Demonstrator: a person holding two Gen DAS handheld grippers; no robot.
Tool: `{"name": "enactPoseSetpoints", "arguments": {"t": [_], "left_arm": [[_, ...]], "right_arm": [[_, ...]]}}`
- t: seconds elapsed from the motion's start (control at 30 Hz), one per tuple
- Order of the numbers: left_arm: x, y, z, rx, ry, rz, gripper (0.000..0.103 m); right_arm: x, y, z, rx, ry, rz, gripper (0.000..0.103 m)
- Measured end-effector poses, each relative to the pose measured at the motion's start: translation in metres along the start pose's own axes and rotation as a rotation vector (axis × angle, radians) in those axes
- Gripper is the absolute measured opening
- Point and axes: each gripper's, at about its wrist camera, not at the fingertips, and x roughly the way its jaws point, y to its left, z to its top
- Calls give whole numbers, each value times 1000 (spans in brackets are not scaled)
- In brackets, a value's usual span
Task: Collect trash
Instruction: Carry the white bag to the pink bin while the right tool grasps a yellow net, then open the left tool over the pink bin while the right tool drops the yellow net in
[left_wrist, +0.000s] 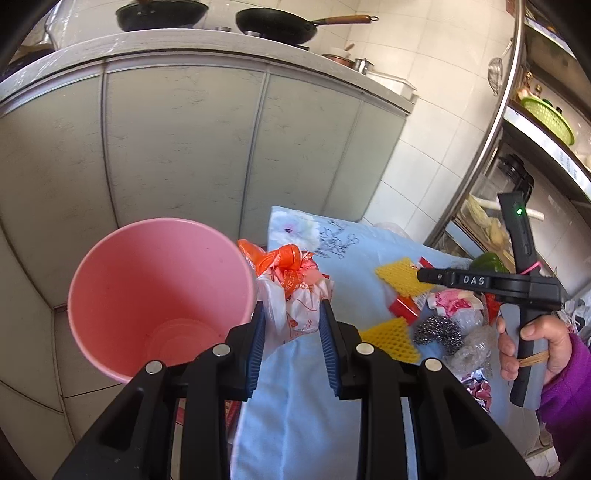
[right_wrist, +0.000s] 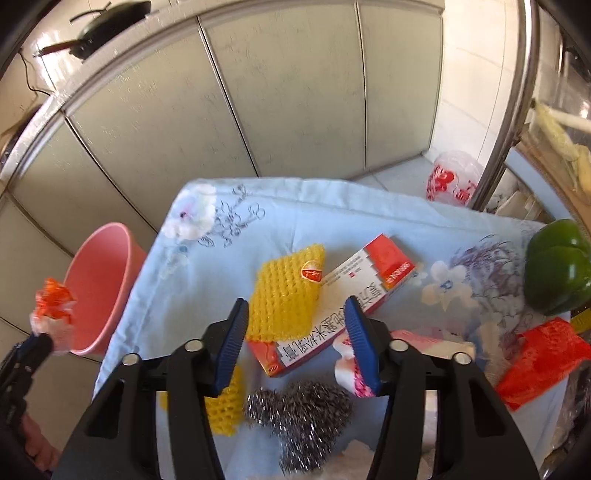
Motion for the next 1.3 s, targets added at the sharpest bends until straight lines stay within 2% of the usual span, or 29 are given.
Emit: {"name": "enactPoseSetpoints", "arguments": {"t": [0.13, 0.3, 0.5, 0.7, 0.87, 1.3], "left_arm": [[-6, 20, 1, -32, -19, 40, 28], [-15, 43, 3, -75, -46, 89, 28], [-19, 61, 4, -115, -64, 134, 28], [-21, 65, -1, -118, -63, 166, 28], [-19, 70, -4, -147, -59, 190, 28], [20, 95, -8, -212, 25, 280, 28]], "right_arm": [[14, 5, 1, 8, 46, 16, 10], [2, 12, 2, 7, 11, 37, 9], [-28, 44, 8, -47, -65, 141, 9], [-41, 89, 15, -112, -96, 265, 9], [-41, 126, 17, -179, -83, 355, 9], [26, 201, 9, -292, 49, 375, 9]]}}
